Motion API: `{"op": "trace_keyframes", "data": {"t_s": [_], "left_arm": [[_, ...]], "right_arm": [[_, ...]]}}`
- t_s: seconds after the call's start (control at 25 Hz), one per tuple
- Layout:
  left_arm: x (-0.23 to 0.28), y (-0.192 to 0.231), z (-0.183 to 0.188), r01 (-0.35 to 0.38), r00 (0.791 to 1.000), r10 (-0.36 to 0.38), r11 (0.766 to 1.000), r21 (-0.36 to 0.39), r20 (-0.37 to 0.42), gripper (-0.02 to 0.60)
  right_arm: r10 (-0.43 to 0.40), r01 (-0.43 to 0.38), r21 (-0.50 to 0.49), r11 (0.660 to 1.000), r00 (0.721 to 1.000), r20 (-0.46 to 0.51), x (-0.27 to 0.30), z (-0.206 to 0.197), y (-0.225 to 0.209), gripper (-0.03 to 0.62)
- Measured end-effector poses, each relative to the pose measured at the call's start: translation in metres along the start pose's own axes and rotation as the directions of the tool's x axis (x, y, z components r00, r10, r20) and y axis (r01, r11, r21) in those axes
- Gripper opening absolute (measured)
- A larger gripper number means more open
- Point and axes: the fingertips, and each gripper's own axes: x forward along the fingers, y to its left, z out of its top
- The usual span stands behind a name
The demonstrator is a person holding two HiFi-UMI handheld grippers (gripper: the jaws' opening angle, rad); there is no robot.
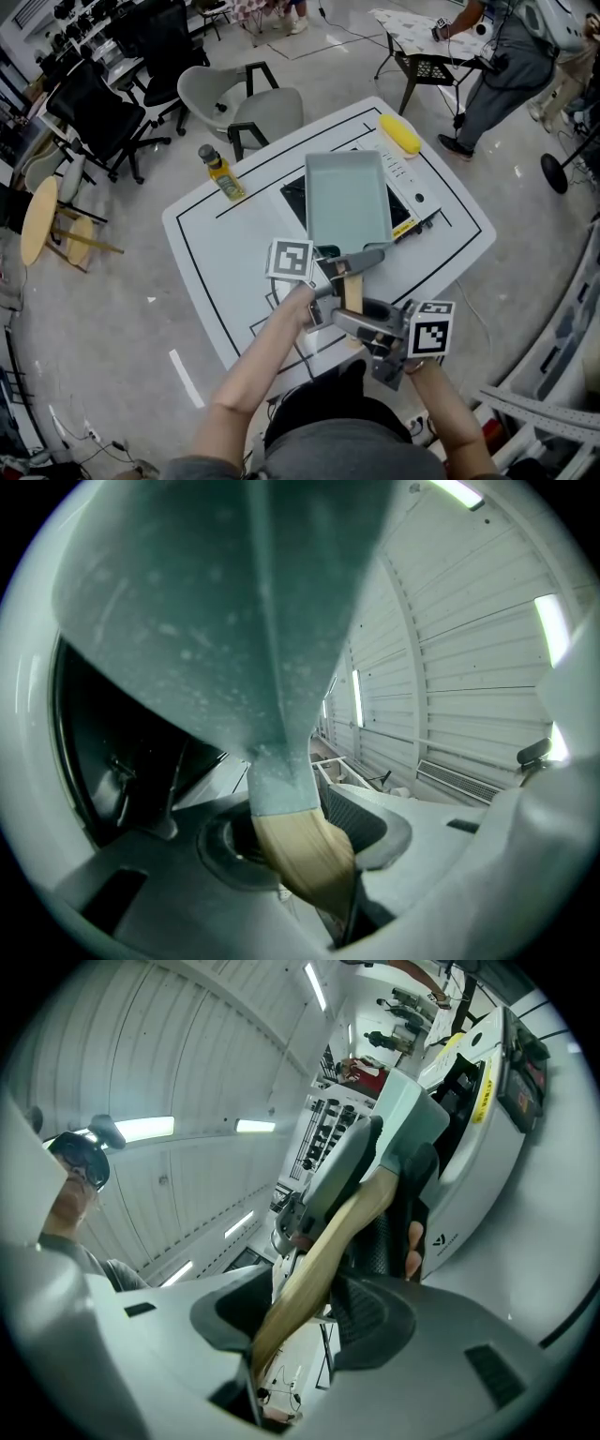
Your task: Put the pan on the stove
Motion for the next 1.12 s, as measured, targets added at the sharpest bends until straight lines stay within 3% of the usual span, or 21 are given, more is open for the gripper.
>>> {"op": "trace_keyframes", "data": {"t_s": [0.4, 0.72, 1.12], "left_arm": [[0.003, 0.001, 0.003, -0.009, 1.0, 0.009, 0.999, -0.04, -0.004, 0.153], [0.002, 0.003, 0.009, 0.017, 0.999, -0.012, 0.991, -0.136, 0.035, 0.153], [0.001, 0.003, 0.011, -0.002, 0.999, 0.006, 0.996, -0.094, 0.041, 0.158]], "right_arm": [[0.02, -0.021, 0.046, 0.999, 0.999, 0.025, -0.001, 0.007, 0.001, 0.192], [0.076, -0.082, 0.104, 0.991, 0.995, 0.067, -0.003, 0.014, 0.002, 0.193], [0.086, -0.096, 0.117, 0.988, 0.992, 0.094, -0.002, 0.022, -0.002, 0.189]]}}
